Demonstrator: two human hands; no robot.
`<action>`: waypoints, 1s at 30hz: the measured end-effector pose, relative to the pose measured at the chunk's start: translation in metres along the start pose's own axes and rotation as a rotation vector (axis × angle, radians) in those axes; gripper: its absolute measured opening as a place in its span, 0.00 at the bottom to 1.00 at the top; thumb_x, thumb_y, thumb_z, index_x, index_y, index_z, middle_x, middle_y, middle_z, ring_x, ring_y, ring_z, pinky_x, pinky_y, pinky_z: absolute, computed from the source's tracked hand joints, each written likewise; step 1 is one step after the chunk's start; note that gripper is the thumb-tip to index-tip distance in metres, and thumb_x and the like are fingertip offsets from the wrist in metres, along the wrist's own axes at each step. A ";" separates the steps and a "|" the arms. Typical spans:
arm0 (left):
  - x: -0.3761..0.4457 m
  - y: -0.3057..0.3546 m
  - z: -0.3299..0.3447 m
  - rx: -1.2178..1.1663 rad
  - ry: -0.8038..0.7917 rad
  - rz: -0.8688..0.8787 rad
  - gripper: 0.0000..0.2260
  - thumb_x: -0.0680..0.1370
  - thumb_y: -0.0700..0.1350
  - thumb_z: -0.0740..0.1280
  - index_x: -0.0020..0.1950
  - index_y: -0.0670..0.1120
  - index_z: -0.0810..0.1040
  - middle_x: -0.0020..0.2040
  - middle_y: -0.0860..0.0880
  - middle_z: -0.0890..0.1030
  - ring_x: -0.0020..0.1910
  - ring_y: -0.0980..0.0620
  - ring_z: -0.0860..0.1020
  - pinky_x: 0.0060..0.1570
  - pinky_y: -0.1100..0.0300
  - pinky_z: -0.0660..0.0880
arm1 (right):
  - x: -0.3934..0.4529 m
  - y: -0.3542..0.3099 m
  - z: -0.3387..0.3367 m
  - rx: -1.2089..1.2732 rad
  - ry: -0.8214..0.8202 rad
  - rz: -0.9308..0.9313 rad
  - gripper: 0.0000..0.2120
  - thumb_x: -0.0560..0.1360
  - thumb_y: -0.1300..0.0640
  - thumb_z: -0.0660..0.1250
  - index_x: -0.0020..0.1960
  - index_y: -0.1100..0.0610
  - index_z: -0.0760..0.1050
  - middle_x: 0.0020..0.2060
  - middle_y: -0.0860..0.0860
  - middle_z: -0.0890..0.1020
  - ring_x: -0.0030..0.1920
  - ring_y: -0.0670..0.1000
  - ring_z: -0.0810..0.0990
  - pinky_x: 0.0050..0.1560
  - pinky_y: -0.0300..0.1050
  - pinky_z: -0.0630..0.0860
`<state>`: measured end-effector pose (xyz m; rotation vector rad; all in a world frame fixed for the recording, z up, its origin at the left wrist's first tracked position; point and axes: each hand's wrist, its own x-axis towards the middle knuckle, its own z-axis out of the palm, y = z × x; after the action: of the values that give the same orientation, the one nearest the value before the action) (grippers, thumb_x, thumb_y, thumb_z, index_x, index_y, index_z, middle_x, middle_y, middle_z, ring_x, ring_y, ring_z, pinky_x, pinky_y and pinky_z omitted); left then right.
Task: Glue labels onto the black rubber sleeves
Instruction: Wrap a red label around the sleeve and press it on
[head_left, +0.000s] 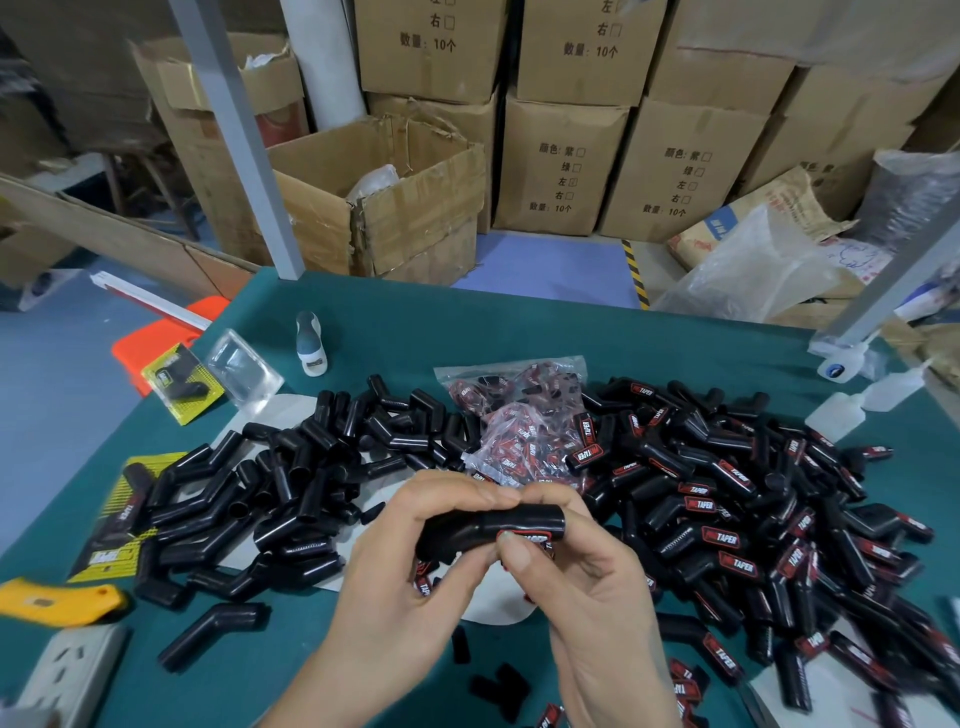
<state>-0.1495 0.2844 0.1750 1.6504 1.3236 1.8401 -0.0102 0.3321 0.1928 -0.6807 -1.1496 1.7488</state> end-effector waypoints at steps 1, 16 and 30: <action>0.000 0.000 0.000 -0.005 0.000 -0.007 0.20 0.79 0.41 0.71 0.64 0.62 0.76 0.58 0.55 0.83 0.59 0.48 0.83 0.56 0.60 0.79 | 0.001 0.000 0.000 0.004 0.002 0.010 0.24 0.63 0.42 0.85 0.47 0.61 0.87 0.49 0.47 0.82 0.50 0.47 0.84 0.52 0.38 0.79; 0.002 0.002 0.000 -0.081 -0.005 -0.044 0.12 0.82 0.48 0.71 0.64 0.60 0.78 0.59 0.53 0.82 0.60 0.47 0.82 0.58 0.60 0.79 | -0.001 0.001 -0.004 0.010 -0.014 -0.018 0.11 0.67 0.54 0.79 0.44 0.60 0.87 0.47 0.47 0.82 0.48 0.46 0.84 0.50 0.38 0.79; 0.003 0.002 0.003 -0.150 0.022 -0.051 0.12 0.78 0.38 0.68 0.58 0.53 0.79 0.56 0.50 0.82 0.54 0.49 0.82 0.49 0.61 0.80 | -0.001 0.001 -0.002 -0.065 -0.016 -0.038 0.19 0.68 0.43 0.82 0.48 0.57 0.88 0.49 0.46 0.82 0.48 0.46 0.83 0.50 0.37 0.78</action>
<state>-0.1473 0.2870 0.1785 1.5100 1.1932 1.8838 -0.0085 0.3320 0.1909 -0.6806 -1.2276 1.6940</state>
